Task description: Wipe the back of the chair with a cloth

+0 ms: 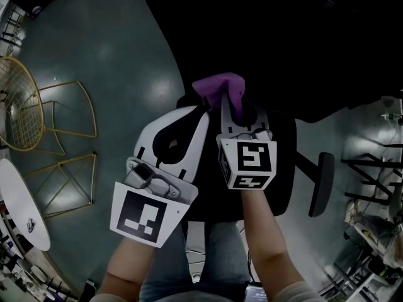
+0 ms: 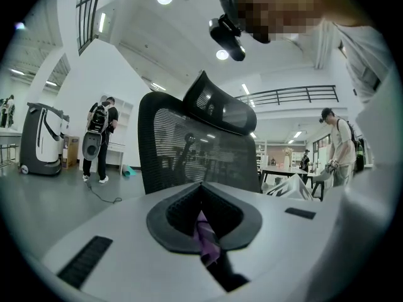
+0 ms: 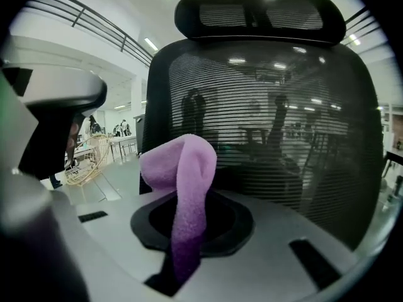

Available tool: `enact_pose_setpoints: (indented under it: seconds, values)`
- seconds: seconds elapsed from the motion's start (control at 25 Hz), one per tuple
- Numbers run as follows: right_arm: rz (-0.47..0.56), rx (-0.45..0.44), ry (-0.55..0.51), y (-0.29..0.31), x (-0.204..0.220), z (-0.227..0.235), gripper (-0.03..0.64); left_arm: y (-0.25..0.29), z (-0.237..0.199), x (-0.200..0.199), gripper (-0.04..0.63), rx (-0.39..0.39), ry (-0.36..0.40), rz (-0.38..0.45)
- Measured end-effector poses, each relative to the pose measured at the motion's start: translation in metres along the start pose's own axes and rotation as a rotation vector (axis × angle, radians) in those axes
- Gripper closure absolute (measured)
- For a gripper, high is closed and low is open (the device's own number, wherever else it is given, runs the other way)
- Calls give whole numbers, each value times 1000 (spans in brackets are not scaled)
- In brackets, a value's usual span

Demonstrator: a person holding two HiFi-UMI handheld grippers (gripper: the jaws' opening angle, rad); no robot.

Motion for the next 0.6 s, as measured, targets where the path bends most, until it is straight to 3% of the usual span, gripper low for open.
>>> enact_pose_setpoints:
  seconds: [0.6]
  values:
    - [-21,58,-7,-27,22,73,565,34,41,8,583,-68,11,59]
Point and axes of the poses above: the fingertips, and each gripper's own axes: y forward along the fingers, z to its right, x out of its underside, the point moved 4 cm from there along -y, backward along the fingers, and after that the axes turned 7 degrees about -y, right-handed, at the moved point
